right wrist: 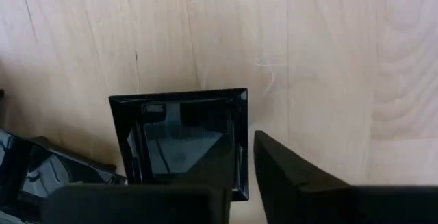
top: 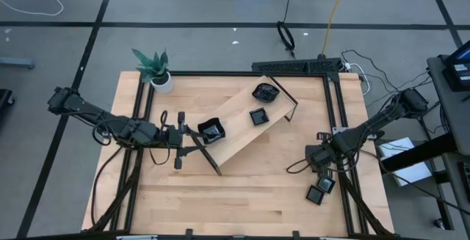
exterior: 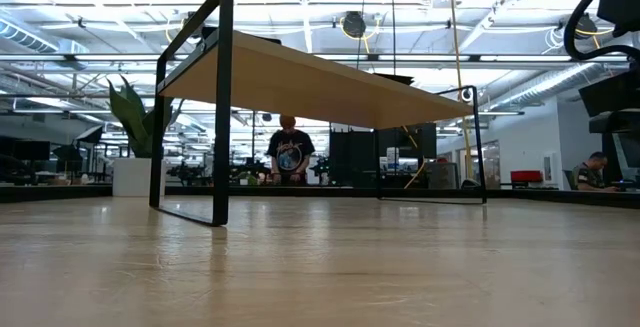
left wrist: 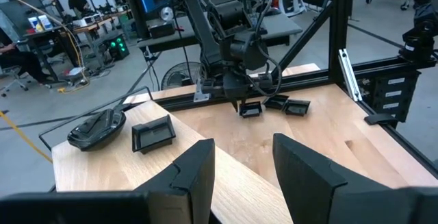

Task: Pick & Place Mini shaped plates
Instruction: Stack the square plate on top of the other square plates on the shelf

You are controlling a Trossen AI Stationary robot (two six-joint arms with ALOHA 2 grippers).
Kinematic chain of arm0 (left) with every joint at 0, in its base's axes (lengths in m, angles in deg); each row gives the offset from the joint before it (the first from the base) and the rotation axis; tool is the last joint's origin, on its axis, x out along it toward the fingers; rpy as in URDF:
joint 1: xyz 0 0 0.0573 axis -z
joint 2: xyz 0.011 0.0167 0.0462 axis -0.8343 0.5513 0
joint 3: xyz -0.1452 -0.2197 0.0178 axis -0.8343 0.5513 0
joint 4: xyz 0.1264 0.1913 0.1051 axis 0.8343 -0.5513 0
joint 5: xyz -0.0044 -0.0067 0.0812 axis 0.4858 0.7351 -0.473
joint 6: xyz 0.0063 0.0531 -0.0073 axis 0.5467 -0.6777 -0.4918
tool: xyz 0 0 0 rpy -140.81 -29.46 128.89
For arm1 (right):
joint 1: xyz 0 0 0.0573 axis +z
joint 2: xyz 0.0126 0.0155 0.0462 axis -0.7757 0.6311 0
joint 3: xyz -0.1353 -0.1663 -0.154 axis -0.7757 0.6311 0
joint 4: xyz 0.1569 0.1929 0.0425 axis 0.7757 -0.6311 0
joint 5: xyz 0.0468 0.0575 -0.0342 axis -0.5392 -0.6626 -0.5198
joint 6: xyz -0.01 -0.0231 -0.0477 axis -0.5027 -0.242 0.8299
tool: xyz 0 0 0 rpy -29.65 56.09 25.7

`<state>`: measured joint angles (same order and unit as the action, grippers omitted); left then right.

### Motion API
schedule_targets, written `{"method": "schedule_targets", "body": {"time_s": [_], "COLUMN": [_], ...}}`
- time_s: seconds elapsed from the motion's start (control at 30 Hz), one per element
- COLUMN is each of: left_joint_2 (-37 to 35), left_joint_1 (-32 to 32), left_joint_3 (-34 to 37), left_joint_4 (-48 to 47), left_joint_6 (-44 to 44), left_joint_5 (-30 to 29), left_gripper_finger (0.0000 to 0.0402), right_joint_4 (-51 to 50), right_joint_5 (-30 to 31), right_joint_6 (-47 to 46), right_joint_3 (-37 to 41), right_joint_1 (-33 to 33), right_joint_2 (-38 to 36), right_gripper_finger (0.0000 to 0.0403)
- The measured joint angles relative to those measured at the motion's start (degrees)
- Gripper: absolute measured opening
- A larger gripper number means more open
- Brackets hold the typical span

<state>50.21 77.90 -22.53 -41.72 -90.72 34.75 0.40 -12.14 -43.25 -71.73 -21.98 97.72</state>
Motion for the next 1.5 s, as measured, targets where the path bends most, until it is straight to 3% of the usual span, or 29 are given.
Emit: {"method": "schedule_targets", "body": {"time_s": [0.23,0.67,0.93,1.17,1.5], "left_joint_2": [0.0,0.0,0.0,0.0,0.0], "left_joint_1": [0.0,0.0,0.0,0.0,0.0], "left_joint_3": [0.0,0.0,0.0,0.0,0.0], "left_joint_4": [0.0,0.0,0.0,0.0,0.0], "left_joint_6": [0.0,0.0,0.0,0.0,0.0], "left_joint_5": [0.0,0.0,0.0,0.0,0.0], "left_gripper_finger": [0.0152,0.0152,0.0152,0.0152,0.0152], "right_joint_4": [3.0,6.8,4.5,5.8,5.1], "right_joint_5": [-0.1,0.0,0.4,-6.4,-6.0], "right_joint_6": [0.5,-3.8,-1.9,2.5,3.0], "right_joint_3": [2.0,2.8,-2.6,-1.2,-0.1], "right_joint_1": [0.0,0.0,0.0,0.9,0.9], "right_joint_2": [0.0,0.0,0.0,0.0,0.0], "right_gripper_finger": [0.0003,0.0000,0.0058,0.0113,0.0079]}}
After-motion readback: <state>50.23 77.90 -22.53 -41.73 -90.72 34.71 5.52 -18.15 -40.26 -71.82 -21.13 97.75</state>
